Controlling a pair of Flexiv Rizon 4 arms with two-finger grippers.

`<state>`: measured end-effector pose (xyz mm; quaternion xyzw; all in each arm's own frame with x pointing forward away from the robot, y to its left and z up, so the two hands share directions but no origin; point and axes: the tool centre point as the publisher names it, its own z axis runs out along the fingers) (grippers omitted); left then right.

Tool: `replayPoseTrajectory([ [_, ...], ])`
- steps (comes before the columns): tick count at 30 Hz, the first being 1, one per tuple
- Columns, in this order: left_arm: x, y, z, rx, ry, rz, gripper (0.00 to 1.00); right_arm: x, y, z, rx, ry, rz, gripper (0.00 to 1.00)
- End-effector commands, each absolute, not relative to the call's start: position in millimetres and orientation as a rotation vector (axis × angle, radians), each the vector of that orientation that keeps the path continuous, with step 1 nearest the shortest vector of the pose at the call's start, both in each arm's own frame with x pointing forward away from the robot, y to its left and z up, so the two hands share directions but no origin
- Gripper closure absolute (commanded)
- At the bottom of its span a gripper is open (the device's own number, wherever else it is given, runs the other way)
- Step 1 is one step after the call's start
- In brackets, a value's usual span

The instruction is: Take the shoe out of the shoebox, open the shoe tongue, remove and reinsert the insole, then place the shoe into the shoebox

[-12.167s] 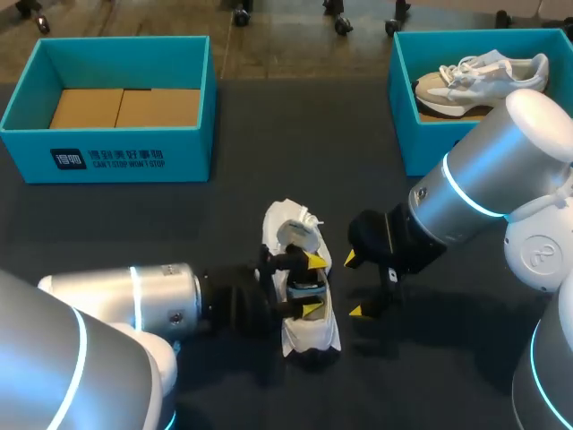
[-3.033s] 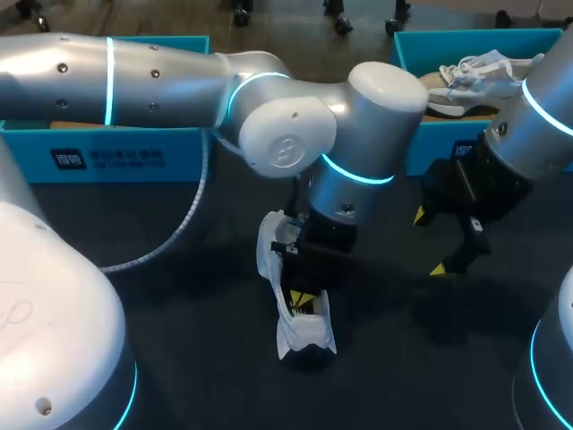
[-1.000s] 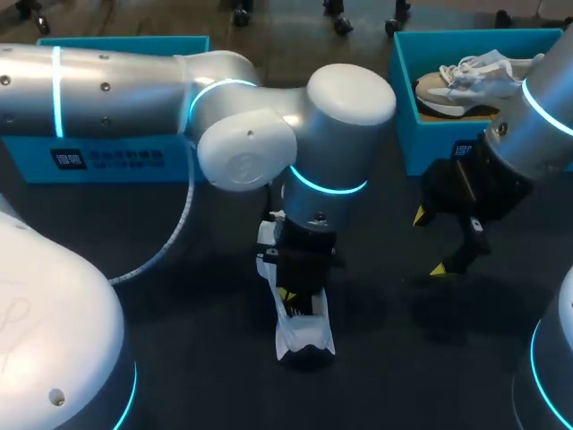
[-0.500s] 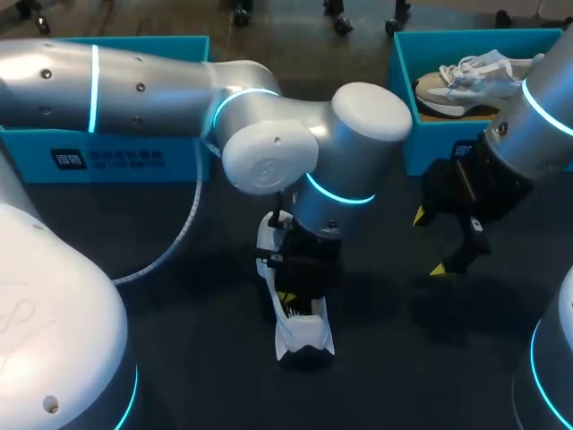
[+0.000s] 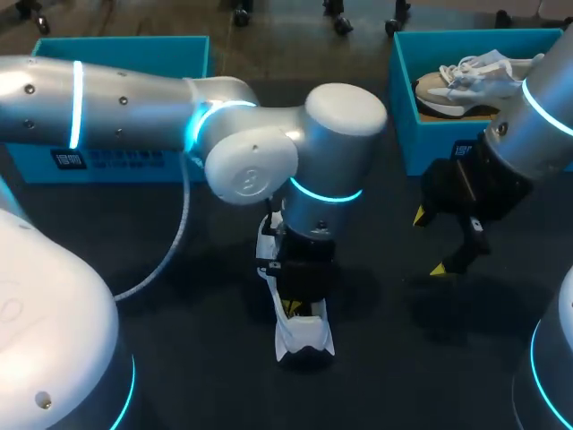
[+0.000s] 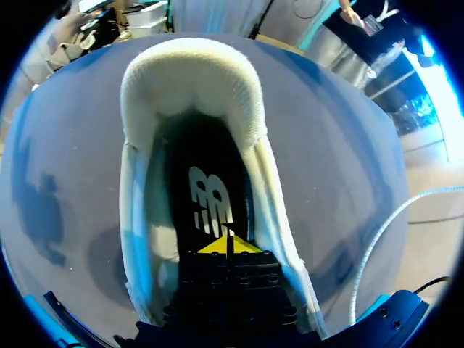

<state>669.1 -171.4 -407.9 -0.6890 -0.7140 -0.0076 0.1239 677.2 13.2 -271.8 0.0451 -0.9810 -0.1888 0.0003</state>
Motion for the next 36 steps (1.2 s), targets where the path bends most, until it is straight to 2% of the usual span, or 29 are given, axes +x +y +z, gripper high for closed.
replayPoseTrajectory([
  [1,661.8,-163.7,-423.7,-2.035,-2.209,0.052,1.00,676.3,13.6,-272.6,0.140,-3.084,-0.590,0.00],
  [10,669.7,-173.2,-401.8,-2.036,-2.295,0.155,1.00,676.3,13.6,-272.6,0.140,-3.084,-0.590,0.00],
  [18,666.7,-170.4,-373.6,-2.072,-2.181,0.039,1.00,676.3,13.6,-272.6,0.140,-3.084,-0.590,0.00],
  [24,665.4,-167.5,-383.1,-2.001,-2.157,-0.126,1.00,676.3,13.6,-272.6,0.140,-3.084,-0.590,0.00],
  [36,666.4,-154.6,-407.1,-1.938,-2.132,-0.205,1.00,676.3,13.6,-272.6,0.140,-3.084,-0.590,0.00],
])
